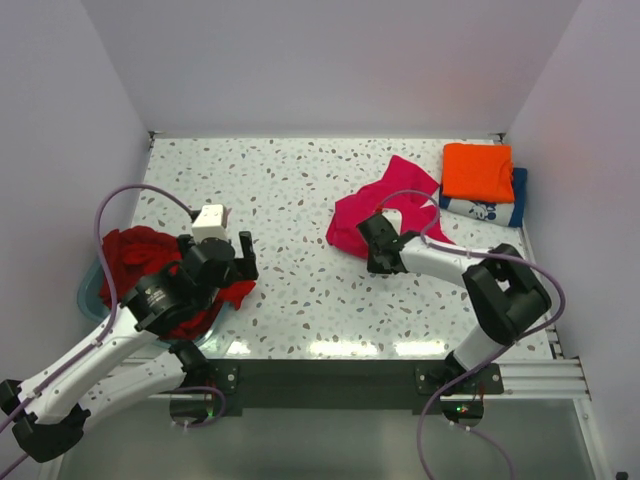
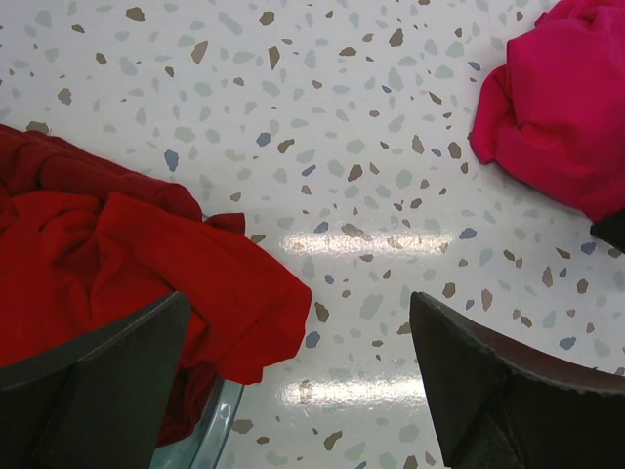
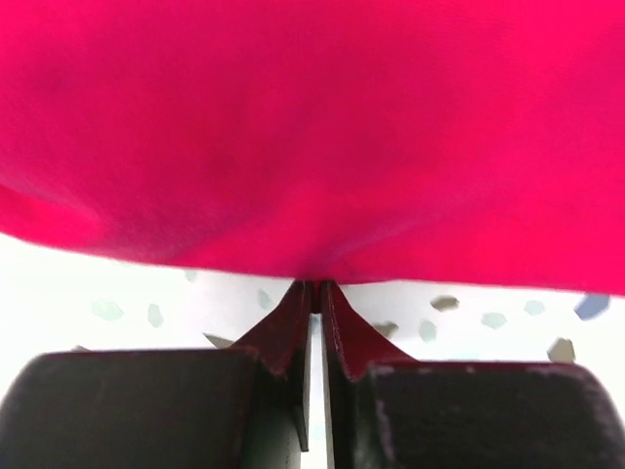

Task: Fold and stack the t-shirts
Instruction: Flatten the tshirt out

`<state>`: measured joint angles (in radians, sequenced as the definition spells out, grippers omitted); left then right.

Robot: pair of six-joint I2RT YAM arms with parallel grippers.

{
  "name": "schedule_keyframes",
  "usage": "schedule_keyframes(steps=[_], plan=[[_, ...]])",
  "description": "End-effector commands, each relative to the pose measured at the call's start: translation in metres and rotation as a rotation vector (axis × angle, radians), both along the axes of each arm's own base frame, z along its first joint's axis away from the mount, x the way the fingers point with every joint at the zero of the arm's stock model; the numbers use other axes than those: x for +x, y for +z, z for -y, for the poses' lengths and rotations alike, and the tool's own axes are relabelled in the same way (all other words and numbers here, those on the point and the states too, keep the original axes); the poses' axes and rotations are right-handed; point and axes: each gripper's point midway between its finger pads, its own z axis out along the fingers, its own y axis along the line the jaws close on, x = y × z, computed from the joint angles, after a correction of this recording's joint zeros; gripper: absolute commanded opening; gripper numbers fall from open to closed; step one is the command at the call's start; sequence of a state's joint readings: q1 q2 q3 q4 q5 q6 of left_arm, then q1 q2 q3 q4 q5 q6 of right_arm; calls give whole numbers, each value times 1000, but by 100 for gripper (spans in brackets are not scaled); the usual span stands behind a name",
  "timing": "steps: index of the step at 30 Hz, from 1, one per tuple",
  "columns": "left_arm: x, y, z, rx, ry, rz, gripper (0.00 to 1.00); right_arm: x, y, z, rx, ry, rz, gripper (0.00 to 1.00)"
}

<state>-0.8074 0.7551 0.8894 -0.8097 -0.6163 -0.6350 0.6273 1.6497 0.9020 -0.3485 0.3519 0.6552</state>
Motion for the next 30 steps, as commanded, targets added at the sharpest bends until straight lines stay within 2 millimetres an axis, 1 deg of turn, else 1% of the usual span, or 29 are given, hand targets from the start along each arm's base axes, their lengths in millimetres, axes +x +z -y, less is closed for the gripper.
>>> schedule_keyframes(steps=[1,2,4,5,6,7,8,9,10,11,12,13,14,15,17,18,21,22,23,24,25,29,30], plan=[[2,0,-5,19,19,11,100,-17,11,16,-20,-24,-4,3],[3,-1,-3,23,16,10,100,-18,29,15,11,-24,36,2],[4,-3,-2,28,14,5,100,-27,43,23,16,-27,47,0],[5,-5,-1,34,13,2,100,-29,55,26,21,-32,71,0],[6,-5,0,36,13,4,100,-27,82,28,52,-32,136,0],[8,-4,2,34,9,5,100,-34,94,37,33,-35,140,0],[9,-6,3,43,5,1,100,-35,108,42,27,-39,169,0],[10,-7,5,43,1,-4,100,-31,142,45,50,-37,245,0],[12,-8,9,42,-3,-3,100,-36,153,53,24,-40,246,0],[13,-9,10,45,-7,-6,100,-36,170,61,7,-54,282,0],[15,-9,13,41,-14,-7,100,-32,199,62,19,-52,337,0],[16,-10,19,27,-31,-10,100,-39,212,71,0,-57,347,0],[17,-15,24,31,-43,-25,100,-39,225,77,-10,-65,368,0],[18,-16,31,9,-64,-29,100,-43,250,86,-19,-79,408,0],[18,-24,39,2,-88,-51,100,-46,272,96,-30,-96,451,0],[19,-26,47,-22,-111,-55,100,-49,289,105,-46,-118,485,0],[18,-37,57,-39,-138,-76,100,-57,320,126,-70,-174,564,0],[18,-39,65,-61,-163,-77,100,-61,326,140,-117,-214,583,0],[18,-46,68,-57,-169,-93,100,-64,332,149,-141,-244,601,0],[18,-48,72,-61,-179,-100,100,-68,337,157,-166,-261,608,0],[17,-53,78,-60,-192,-111,100,-70,344,170,-210,-307,628,0],[15,-64,90,-46,-216,-127,100,-81,363,196,-283,-394,664,0],[15,-65,94,-47,-222,-128,100,-83,371,201,-290,-403,677,0]])
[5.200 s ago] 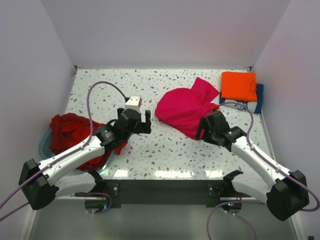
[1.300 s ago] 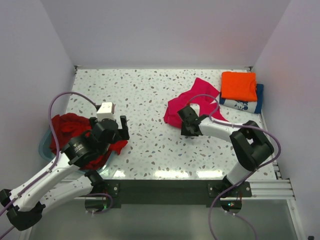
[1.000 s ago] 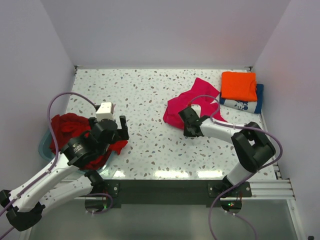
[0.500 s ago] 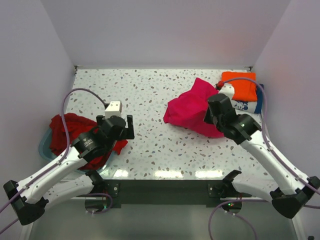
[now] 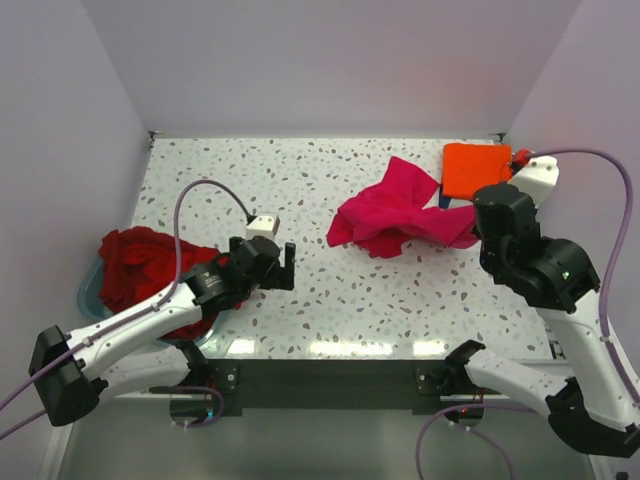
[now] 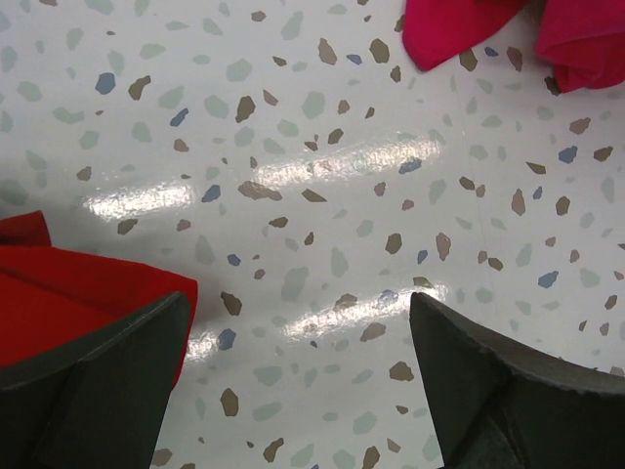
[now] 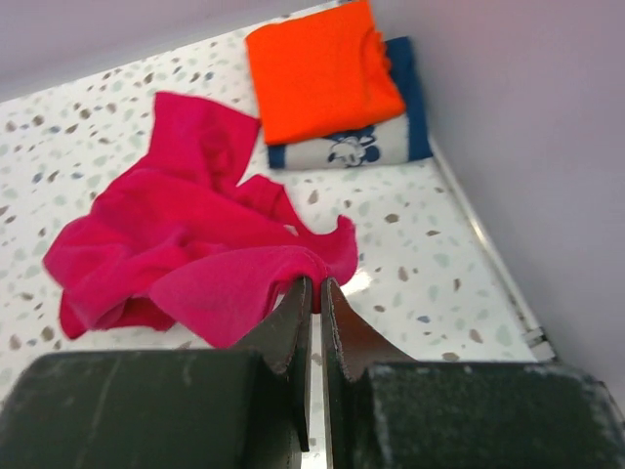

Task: Fold and stack the t-shirts
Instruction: Flatten the tshirt out

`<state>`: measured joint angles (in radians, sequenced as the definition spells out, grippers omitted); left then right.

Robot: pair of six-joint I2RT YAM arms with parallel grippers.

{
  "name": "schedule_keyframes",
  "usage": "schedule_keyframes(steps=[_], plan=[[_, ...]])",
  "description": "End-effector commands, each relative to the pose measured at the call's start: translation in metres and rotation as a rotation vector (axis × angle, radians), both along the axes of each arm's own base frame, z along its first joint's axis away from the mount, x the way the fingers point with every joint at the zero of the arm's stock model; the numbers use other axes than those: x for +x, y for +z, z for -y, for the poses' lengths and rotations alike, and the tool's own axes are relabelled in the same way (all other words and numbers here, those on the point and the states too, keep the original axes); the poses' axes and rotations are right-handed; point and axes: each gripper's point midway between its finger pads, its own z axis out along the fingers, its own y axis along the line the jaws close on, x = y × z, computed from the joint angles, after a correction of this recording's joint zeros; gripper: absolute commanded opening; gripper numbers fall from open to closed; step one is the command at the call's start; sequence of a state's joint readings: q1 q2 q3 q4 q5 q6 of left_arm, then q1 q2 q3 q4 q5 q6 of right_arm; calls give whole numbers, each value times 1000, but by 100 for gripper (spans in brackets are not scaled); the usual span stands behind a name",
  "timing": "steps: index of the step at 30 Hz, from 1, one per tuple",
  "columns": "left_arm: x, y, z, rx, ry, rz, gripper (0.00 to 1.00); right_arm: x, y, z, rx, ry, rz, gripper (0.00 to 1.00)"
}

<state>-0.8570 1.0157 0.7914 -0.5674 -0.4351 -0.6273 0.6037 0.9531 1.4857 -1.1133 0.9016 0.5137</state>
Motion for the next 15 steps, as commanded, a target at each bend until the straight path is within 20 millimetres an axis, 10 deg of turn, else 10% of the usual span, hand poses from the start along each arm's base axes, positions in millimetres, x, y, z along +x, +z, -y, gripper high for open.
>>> schedule_keyframes(steps=[1,8,15], plan=[[5,7,27,-72,-41,43,100,-16,29,39,-97,-146,51,0],[19,-8,65,-27,-77,72,100,-14,41,44,-110,-162,73,0],[63,-12,106,75,-40,87,97,9,3,30,-73,-112,2,0]])
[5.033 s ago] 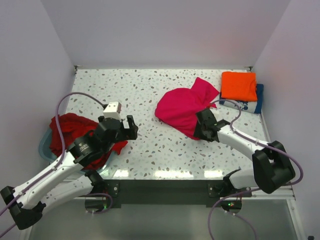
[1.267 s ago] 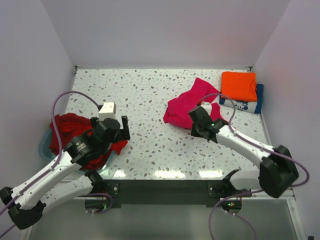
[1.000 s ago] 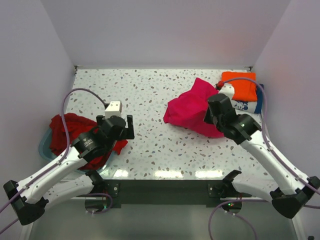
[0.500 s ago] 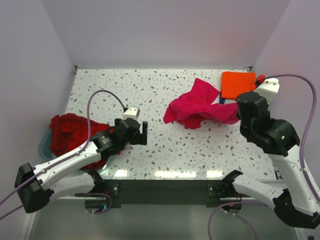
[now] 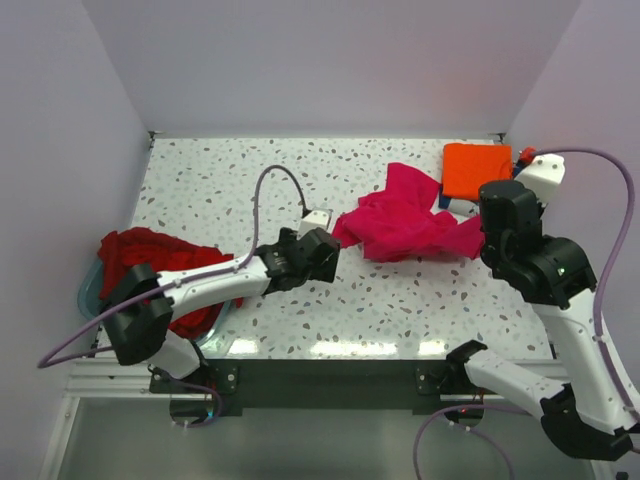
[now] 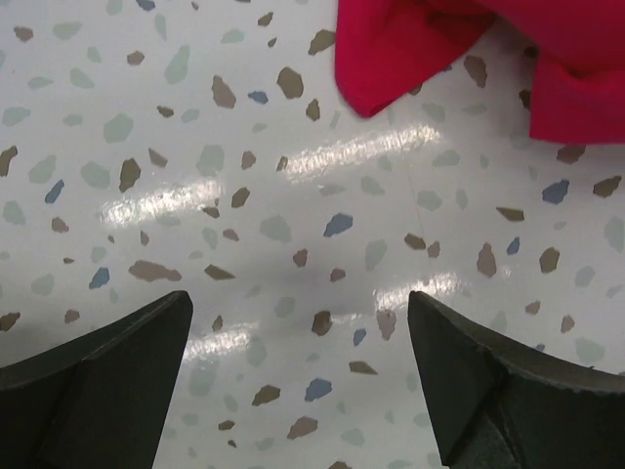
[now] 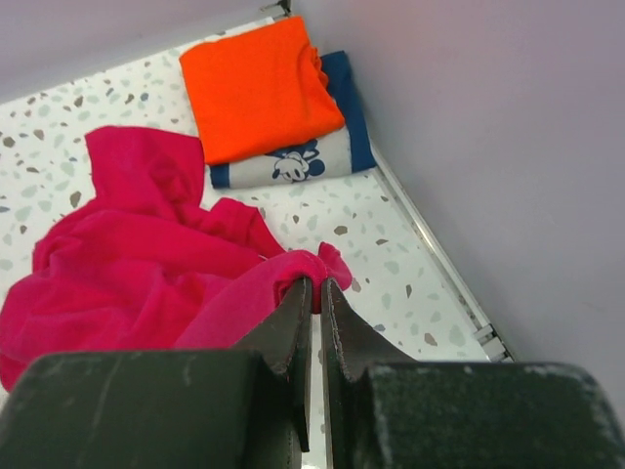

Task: Fold and stack the t-shirts
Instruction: Flatten the tshirt out

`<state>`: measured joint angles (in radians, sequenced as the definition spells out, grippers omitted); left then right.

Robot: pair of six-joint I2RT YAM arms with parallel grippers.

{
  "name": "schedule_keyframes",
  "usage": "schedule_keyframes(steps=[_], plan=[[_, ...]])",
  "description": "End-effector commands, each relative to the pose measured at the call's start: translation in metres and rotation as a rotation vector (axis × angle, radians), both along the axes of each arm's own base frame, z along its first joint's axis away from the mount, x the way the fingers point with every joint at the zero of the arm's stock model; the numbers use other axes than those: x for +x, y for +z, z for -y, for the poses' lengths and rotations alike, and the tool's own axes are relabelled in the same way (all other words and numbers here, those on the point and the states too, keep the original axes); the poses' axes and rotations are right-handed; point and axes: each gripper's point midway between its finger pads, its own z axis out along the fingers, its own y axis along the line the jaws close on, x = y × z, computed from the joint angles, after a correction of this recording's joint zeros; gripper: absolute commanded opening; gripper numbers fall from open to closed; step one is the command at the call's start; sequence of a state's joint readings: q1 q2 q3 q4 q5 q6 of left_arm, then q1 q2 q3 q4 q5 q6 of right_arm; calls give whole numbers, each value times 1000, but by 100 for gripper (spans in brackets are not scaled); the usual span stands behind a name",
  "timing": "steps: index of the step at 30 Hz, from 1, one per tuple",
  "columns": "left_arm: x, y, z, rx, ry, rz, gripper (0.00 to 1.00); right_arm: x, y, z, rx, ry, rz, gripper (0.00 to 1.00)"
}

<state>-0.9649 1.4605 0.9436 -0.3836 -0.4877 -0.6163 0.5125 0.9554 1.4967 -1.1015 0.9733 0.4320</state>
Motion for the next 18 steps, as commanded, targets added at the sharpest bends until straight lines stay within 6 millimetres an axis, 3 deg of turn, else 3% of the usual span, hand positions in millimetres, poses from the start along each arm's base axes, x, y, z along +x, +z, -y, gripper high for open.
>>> schedule_keyframes(steps=[1,3,13,18], plan=[[37,26,27,-7,39,114,96,16,-9,-8,38,29,1,0],[46,29,33,8,39,135,96,18,-12,-5,41,23,-5,0],[74,-10,47,66,72,109,89,20,-15,-9,50,49,-11,0],[93,-15,46,20,129,124,84,20,-18,-12,59,70,-12,0]])
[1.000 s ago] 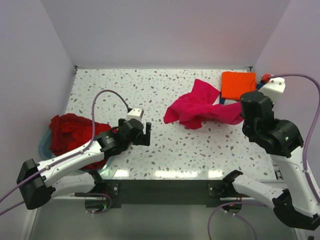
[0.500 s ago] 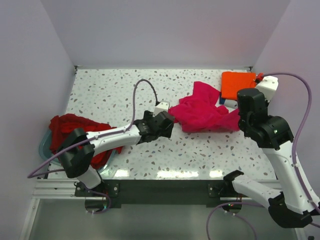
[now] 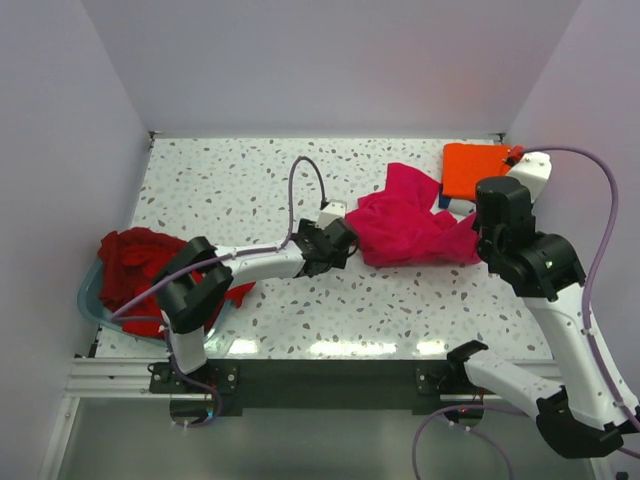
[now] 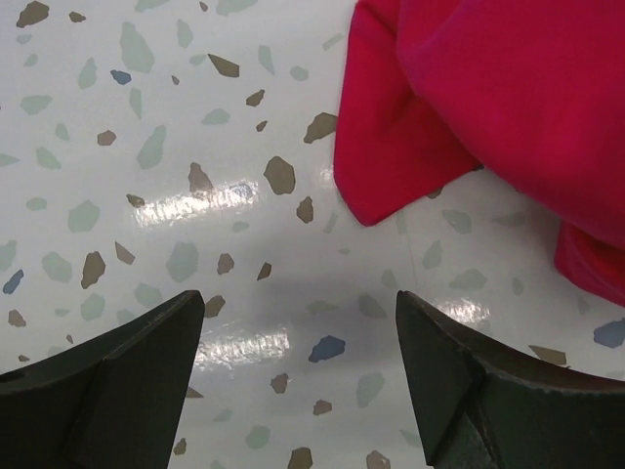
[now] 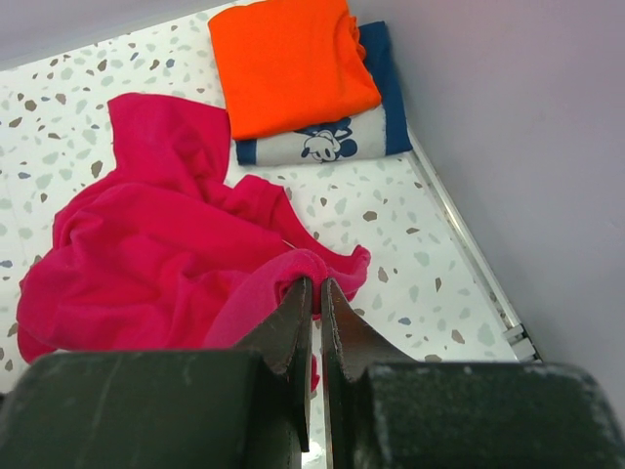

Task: Fold and stack the t-shirts
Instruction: Flatten the tshirt out

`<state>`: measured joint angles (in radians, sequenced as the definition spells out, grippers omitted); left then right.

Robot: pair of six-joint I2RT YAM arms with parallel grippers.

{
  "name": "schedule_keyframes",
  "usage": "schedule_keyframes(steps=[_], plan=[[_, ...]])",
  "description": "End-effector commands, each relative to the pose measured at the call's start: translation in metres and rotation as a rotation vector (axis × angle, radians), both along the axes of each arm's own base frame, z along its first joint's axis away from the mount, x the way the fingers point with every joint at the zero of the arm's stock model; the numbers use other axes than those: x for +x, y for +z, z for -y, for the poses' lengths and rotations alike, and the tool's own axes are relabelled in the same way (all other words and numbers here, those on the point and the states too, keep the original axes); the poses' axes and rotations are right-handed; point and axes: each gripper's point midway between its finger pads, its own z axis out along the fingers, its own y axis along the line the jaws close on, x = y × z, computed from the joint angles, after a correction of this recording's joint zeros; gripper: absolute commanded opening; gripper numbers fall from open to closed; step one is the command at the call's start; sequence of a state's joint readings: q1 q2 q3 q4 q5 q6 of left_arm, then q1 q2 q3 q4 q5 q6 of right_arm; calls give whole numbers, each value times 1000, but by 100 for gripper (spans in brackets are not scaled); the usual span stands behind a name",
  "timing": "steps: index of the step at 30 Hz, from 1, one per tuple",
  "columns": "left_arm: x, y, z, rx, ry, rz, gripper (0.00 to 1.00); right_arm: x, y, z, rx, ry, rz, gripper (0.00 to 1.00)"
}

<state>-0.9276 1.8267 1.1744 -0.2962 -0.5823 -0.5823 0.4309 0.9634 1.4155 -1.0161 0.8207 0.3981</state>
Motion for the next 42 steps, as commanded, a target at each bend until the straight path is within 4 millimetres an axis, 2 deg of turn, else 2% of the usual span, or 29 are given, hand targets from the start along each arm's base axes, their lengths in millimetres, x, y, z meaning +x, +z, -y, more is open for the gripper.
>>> schedule_keyframes(steps=[1,7,16,25,28,30,31,33,36,37,39,40,41,42], plan=[[32,22,9,-91,65,91,84,2,8,-1,13,11,44,0],[48,12,11,-118,83,64,84,1,4,1,7,10,49,0],[52,-7,25,-122,66,22,83,5,-8,-2,1,18,30,0],[52,-21,30,-108,52,-4,71,3,-4,1,1,14,51,0],[51,-26,34,-117,31,-18,59,2,-4,1,1,13,53,0],[50,-29,38,-121,16,-29,56,2,-5,2,0,12,52,0],[50,-30,38,-122,14,-32,51,3,-6,1,-1,12,51,0],[49,-34,40,-120,11,-39,47,3,-6,2,-3,9,50,0],[51,-37,40,-112,10,-39,35,1,-7,2,-3,10,46,0],[51,-38,39,-107,9,-37,27,1,-6,2,3,13,53,0],[54,-39,35,-94,21,-32,17,0,-6,2,7,15,53,0],[55,-38,33,-86,29,-31,0,0,-6,1,10,17,54,0],[57,-38,24,-67,48,-36,0,0,-7,1,9,20,50,0],[61,-30,16,-54,71,-17,0,1,-7,1,8,18,51,0]])
